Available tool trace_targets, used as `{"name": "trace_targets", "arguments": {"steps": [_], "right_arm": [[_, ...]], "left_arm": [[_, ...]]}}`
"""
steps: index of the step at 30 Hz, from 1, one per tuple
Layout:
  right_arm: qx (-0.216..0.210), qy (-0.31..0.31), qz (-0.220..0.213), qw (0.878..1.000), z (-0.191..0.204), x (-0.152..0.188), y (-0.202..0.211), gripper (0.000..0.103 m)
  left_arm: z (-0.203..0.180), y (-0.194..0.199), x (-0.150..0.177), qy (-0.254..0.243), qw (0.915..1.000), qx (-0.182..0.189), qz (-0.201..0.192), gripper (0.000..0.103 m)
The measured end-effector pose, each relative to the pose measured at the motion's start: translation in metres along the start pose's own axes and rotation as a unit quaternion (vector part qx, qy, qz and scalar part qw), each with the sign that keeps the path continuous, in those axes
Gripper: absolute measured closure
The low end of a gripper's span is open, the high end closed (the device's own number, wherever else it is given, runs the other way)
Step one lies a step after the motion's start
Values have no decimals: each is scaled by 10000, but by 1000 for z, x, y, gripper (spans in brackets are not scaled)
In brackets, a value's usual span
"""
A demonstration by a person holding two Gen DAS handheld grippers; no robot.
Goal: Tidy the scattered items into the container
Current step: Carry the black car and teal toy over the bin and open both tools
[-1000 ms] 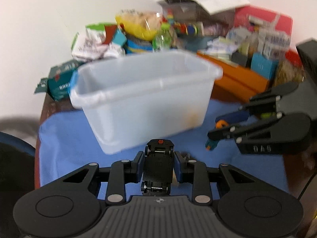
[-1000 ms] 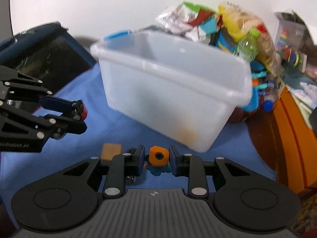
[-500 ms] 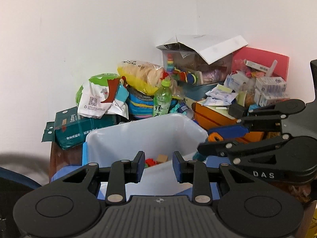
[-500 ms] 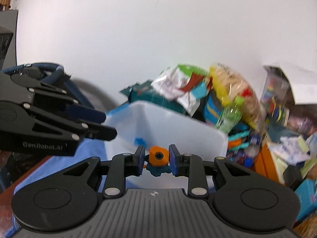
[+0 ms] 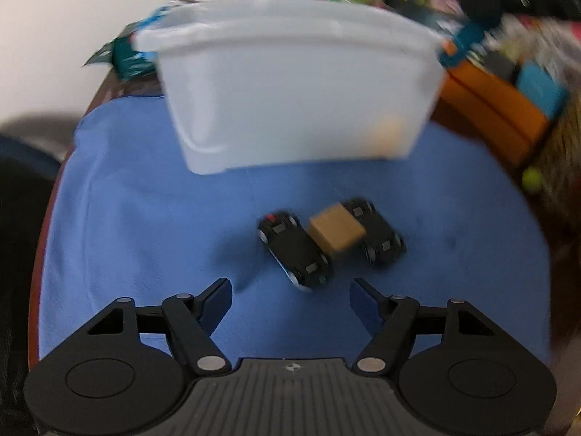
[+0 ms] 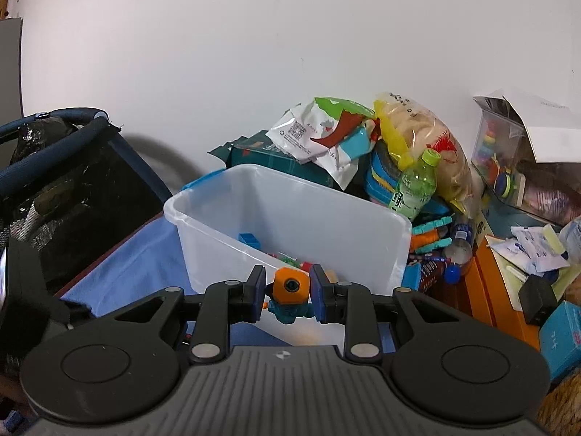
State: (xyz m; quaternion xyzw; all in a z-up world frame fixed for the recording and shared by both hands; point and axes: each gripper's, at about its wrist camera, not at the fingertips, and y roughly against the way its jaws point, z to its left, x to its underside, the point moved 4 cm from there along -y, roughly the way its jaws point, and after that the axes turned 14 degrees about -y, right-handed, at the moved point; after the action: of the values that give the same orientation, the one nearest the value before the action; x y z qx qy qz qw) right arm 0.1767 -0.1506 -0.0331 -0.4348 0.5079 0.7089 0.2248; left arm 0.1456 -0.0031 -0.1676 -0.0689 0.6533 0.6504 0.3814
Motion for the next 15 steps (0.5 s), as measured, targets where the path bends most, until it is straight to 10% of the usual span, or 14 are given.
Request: {"name": "trace_targets", "arguments": {"steps": [6,15], "right_arm": [[66,-8,36,10000,-5,4,0,74],[97,-59,98,9999,-8,6,-7,74]], "left_arm": [[-9,-20,-11,-497,9983,-256,-189,39],[35,-21,-11,5,9993,-379,-74,35]]}}
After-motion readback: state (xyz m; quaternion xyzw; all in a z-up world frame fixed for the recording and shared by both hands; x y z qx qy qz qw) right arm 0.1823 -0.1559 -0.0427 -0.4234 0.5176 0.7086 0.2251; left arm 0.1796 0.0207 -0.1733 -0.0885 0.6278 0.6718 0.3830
